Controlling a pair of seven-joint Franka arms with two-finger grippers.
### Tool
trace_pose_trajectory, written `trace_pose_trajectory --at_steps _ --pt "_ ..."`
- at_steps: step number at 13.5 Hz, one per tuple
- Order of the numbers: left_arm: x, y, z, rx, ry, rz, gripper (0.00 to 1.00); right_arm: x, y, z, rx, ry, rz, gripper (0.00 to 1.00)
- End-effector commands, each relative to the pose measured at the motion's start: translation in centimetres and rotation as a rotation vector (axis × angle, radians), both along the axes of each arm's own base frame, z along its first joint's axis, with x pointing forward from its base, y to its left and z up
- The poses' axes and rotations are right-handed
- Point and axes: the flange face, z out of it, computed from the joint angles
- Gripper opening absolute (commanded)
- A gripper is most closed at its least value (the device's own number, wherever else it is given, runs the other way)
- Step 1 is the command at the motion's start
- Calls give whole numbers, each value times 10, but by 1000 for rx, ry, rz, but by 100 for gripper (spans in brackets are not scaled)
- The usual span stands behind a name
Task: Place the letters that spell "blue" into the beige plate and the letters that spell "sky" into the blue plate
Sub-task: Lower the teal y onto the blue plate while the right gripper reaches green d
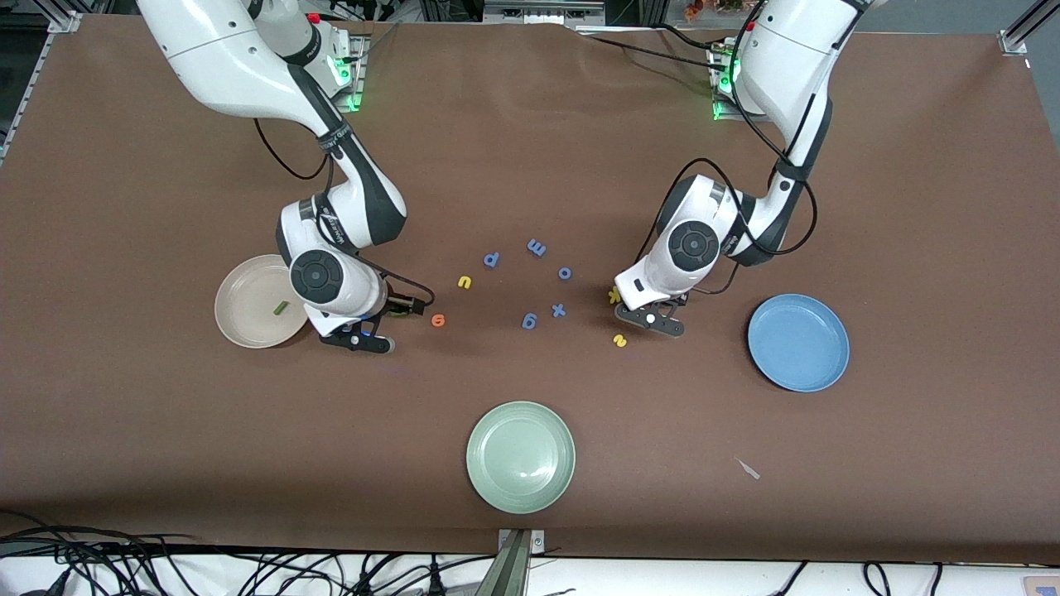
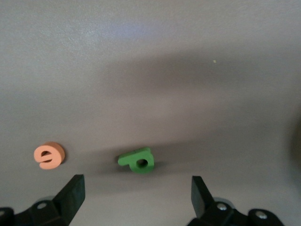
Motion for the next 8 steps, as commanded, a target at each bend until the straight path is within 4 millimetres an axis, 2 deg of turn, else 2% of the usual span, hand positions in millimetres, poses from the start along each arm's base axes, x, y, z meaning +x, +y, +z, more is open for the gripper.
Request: trace_pose_trajectory --at_steps 1,3,4,6,8 --pt "13 27 47 -23 -56 29 0 -5 2 -11 19 -8 22 100" --pt "22 63 81 -29 -74 83 0 -14 -1 -20 30 -26 54 100" --pt "22 85 90 -30 -72 72 0 -16 -2 -22 34 -33 65 100" --pt "20 140 95 -35 -66 24 0 -20 -4 -22 36 -44 85 99" --pt "22 186 97 -39 -65 9 0 -21 -3 -23 42 -46 109 92"
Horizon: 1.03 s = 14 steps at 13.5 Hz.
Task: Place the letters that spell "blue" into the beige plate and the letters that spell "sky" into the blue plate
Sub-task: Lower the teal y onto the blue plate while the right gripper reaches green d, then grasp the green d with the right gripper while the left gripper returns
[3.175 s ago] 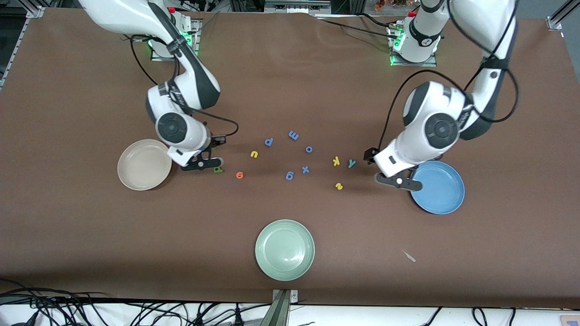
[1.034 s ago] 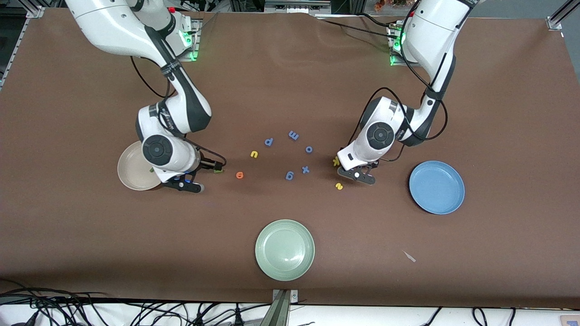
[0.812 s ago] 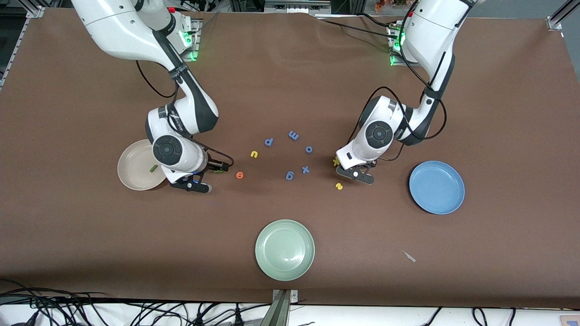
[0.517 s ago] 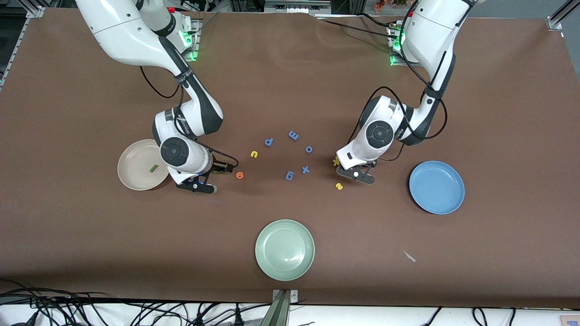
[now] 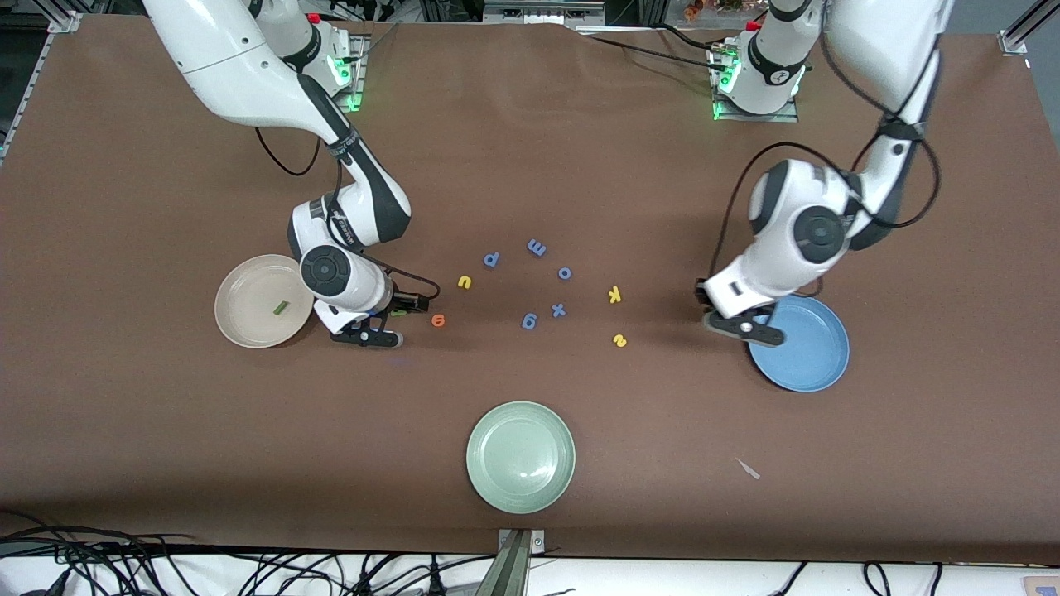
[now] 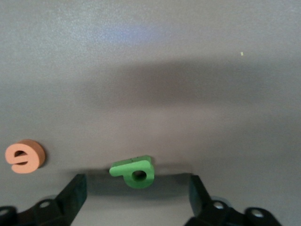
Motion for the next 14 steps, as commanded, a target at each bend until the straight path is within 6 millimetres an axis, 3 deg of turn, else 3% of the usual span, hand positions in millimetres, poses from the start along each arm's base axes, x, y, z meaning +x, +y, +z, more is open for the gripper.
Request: trace_pose_trajectory --at_steps 1,3,4,6,7,8,10,14 --pt "-12 51 -1 -10 11 -65 0 -5 0 7 16 -14 24 88" --pt "-9 80 -15 -12 20 -89 0 -4 0 9 17 -17 25 78" --pt "-7 86 -25 -9 24 -98 0 -4 0 10 17 -19 24 74" --pt "-1 101 -35 36 -15 -122 11 -3 0 14 19 -26 25 64" --pt "1 102 -39 52 -14 -141 24 -3 0 15 21 -27 24 62" --pt "1 102 -37 59 -19 -148 27 -2 1 15 21 -29 24 59" --pt "7 100 -29 60 -37 -151 59 -1 1 16 23 -34 22 57" --pt "8 90 -16 59 -58 -167 71 0 0 12 29 -47 19 53"
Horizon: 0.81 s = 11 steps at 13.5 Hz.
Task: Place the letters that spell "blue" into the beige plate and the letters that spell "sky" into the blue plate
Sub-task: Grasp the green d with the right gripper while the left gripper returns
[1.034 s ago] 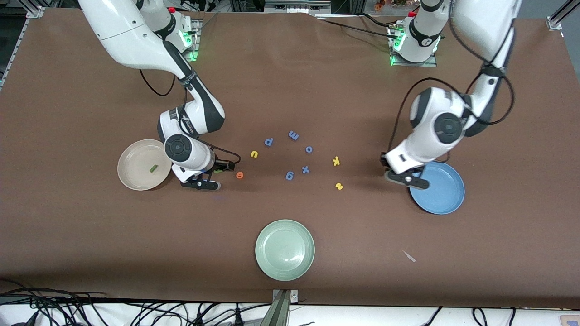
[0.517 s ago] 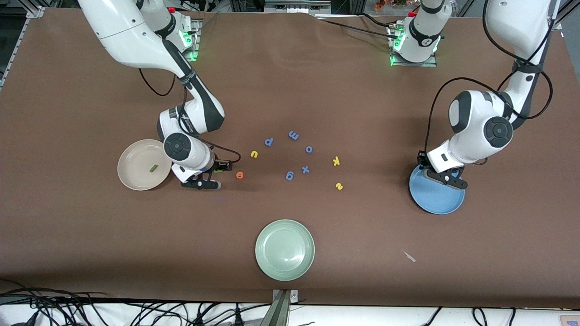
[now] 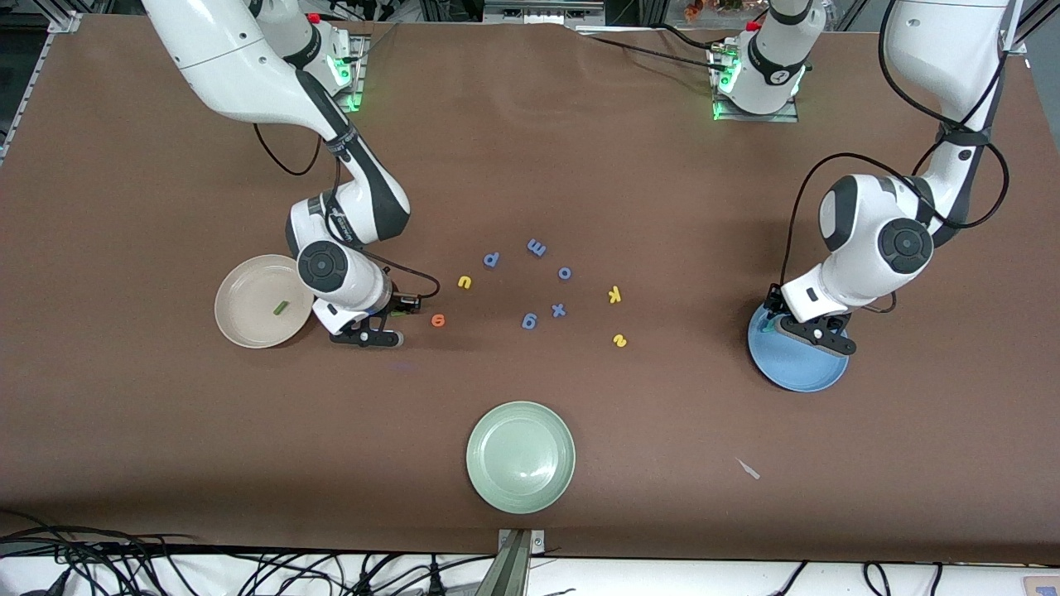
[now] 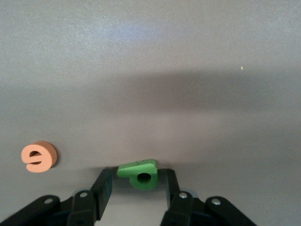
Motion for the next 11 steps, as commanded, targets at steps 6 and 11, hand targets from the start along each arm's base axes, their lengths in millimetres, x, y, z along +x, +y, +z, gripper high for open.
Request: trace_pose_trajectory --at_steps 6,11 --pt "-37 -179 18 -81 0 48 71 -9 -2 -4 13 -9 10 47" --pt "-72 -268 -26 -109 52 265 72 -11 -3 -8 13 -9 9 36"
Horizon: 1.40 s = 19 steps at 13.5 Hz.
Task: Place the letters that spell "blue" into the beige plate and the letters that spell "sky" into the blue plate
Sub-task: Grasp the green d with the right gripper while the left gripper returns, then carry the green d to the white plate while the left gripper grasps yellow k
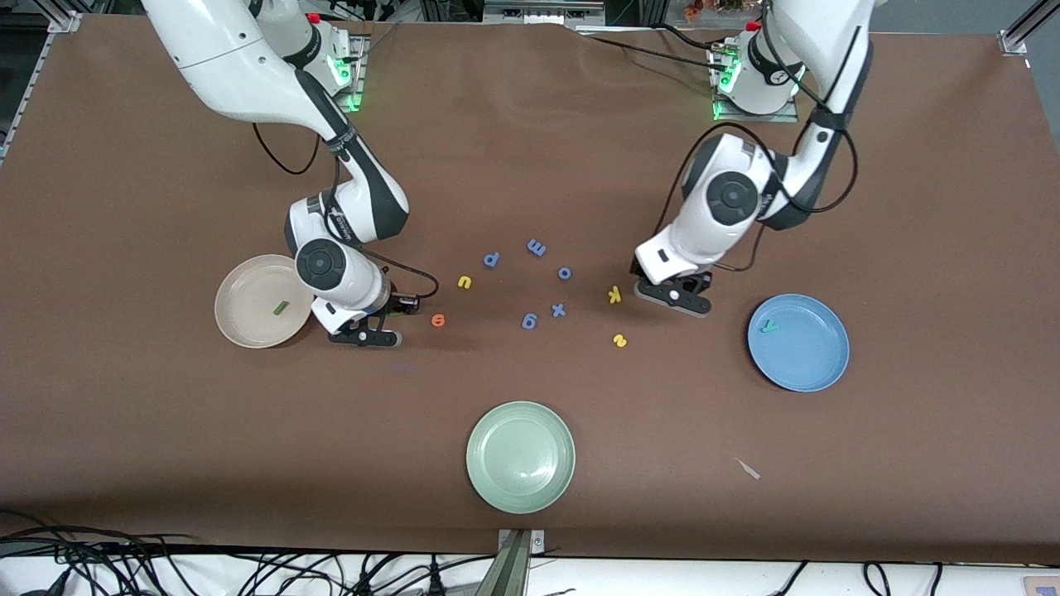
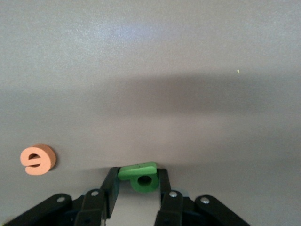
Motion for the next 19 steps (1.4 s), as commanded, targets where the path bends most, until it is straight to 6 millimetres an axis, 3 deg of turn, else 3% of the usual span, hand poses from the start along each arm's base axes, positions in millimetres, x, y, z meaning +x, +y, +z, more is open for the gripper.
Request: trace_pose_trajectory --at_steps 1,3,7,11,14,17,18,19 --pt "-6 -30 -31 -60 11 123 72 -10 0 -6 10 4 12 36" --pt "-5 -32 -46 -69 23 151 71 -3 2 7 16 -10 23 35" --pt "7 -40 -56 -72 12 148 70 5 -3 38 -3 27 62 35" --pt "5 -43 -65 -71 -6 135 50 17 -66 65 -53 81 148 35" --pt "0 -49 -72 -66 -8 119 40 28 -126 69 -79 120 207 35" --pt "1 -47 -74 -62 -17 106 10 34 -179 60 -89 138 203 36" --pt "3 -44 -71 -60 -23 109 4 35 -200 58 -83 145 188 40" --pt "8 -36 -63 -52 -42 90 0 36 -213 55 -79 151 184 73"
